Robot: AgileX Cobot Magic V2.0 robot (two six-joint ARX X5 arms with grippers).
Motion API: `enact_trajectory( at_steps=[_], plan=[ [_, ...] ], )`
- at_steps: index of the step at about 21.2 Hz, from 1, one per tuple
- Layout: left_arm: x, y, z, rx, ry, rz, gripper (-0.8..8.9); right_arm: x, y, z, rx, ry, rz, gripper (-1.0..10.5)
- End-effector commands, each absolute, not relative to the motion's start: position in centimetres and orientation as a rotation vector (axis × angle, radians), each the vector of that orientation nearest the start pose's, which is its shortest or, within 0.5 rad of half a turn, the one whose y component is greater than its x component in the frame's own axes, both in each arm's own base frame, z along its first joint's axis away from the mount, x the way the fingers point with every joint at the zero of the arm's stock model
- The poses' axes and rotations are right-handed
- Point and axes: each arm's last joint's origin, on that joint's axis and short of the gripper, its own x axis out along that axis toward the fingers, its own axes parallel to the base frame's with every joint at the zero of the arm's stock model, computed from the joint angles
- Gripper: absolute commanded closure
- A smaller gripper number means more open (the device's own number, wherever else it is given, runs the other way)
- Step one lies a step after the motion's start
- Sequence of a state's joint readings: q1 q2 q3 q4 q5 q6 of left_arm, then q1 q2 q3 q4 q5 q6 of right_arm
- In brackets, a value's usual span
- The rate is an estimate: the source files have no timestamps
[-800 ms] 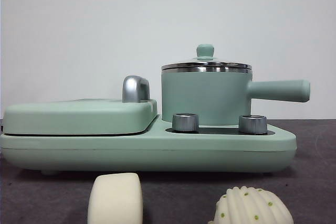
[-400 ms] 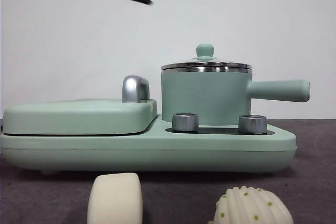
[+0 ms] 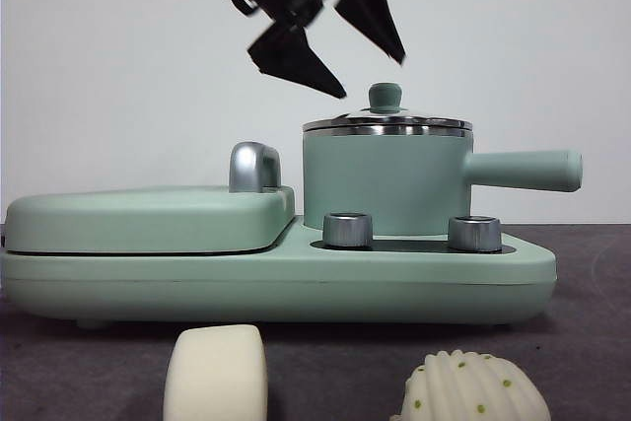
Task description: Put the buns in a small steamer
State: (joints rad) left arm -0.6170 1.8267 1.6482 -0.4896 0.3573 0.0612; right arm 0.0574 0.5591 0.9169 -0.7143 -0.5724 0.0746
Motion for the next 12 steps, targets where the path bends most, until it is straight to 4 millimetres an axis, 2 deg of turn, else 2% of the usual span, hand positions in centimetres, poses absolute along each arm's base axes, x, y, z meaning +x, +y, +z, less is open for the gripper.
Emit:
enact_trajectory(
  at_steps=[1,6,9,12],
  plan=[
    [33.4,-26.0,31.5,0.194,0.605,-0.984,3.50,9.0,2.1,35.8,0.153,0.355,0.616,4.5],
    [33.3,-27.3,30.7,0.235,0.582,-0.990,3.51,9.0,2.1,35.8,0.153,0.356,0.616,4.5],
    [33.1,-27.6,30.7,0.284,0.565,-0.966,4.17,9.0,2.1,35.8,0.153,0.355,0.616,4.5],
    [33.0,-27.8,30.5,0.288,0.567,-0.970,4.21,9.0,2.1,35.8,0.153,0.355,0.615,4.5]
  ],
)
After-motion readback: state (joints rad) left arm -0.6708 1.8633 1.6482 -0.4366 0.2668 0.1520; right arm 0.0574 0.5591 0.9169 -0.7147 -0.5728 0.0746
